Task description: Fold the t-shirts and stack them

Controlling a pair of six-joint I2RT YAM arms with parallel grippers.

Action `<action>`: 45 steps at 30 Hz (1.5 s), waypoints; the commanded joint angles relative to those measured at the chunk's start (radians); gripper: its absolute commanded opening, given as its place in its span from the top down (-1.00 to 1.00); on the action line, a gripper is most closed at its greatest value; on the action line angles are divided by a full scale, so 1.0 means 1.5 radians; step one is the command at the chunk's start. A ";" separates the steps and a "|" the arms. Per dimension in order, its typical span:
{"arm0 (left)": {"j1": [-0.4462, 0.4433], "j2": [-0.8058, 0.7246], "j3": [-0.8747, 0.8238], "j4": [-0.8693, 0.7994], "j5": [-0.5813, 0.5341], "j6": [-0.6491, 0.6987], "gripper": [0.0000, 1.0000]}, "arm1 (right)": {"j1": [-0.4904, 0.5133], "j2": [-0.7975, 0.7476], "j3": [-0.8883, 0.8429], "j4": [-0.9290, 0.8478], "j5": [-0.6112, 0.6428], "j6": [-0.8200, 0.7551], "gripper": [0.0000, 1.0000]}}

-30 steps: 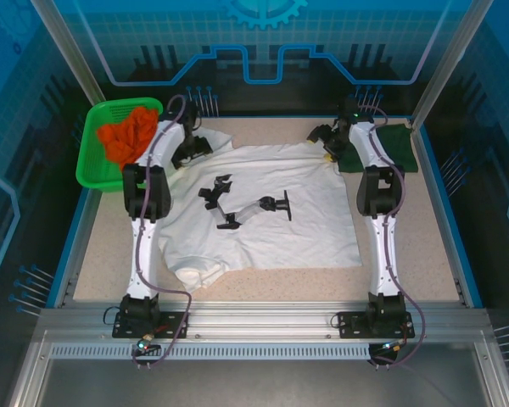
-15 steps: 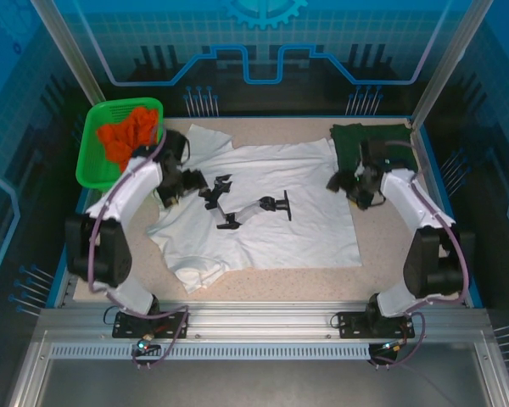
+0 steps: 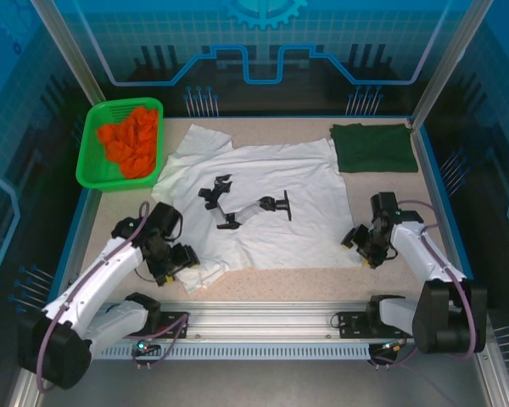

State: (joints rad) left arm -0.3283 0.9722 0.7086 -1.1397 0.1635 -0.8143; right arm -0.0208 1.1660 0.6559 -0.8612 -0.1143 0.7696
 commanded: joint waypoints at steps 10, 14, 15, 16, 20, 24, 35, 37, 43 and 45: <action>-0.042 -0.050 -0.142 0.076 0.138 -0.077 -0.27 | -0.048 -0.067 -0.113 0.033 -0.040 0.060 -0.17; -0.043 -0.036 -0.158 0.119 0.149 -0.071 -0.25 | -0.057 -0.051 -0.109 0.052 -0.036 0.045 -0.13; -0.042 -0.033 -0.159 0.124 0.146 -0.070 -0.25 | -0.058 -0.050 -0.109 0.053 -0.034 0.044 -0.12; -0.043 -0.031 -0.161 0.131 0.146 -0.071 -0.24 | -0.061 -0.049 -0.109 0.057 -0.033 0.042 -0.11; -0.048 -0.015 -0.170 0.162 0.147 -0.074 -0.24 | -0.065 -0.041 -0.108 0.073 -0.033 0.032 0.00; -0.061 -0.005 -0.174 0.169 0.130 -0.079 -0.17 | -0.070 -0.026 -0.104 0.080 -0.027 0.013 0.15; -0.066 -0.004 -0.160 0.157 0.019 -0.107 -0.02 | -0.072 -0.015 -0.105 0.098 -0.013 -0.008 0.39; -0.067 -0.003 -0.159 0.168 0.009 -0.112 0.04 | -0.072 -0.011 -0.103 0.102 -0.014 -0.009 0.43; -0.068 0.017 -0.133 0.193 -0.005 -0.107 -0.01 | -0.072 0.000 -0.095 0.103 -0.022 -0.017 0.50; -0.068 0.025 -0.133 0.203 -0.007 -0.111 -0.04 | -0.072 -0.001 -0.094 0.102 -0.020 -0.019 0.50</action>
State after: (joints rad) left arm -0.4221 0.9977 0.4770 -0.8581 0.1822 -0.9703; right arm -0.1123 1.1599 0.4988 -0.7078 -0.1387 0.7582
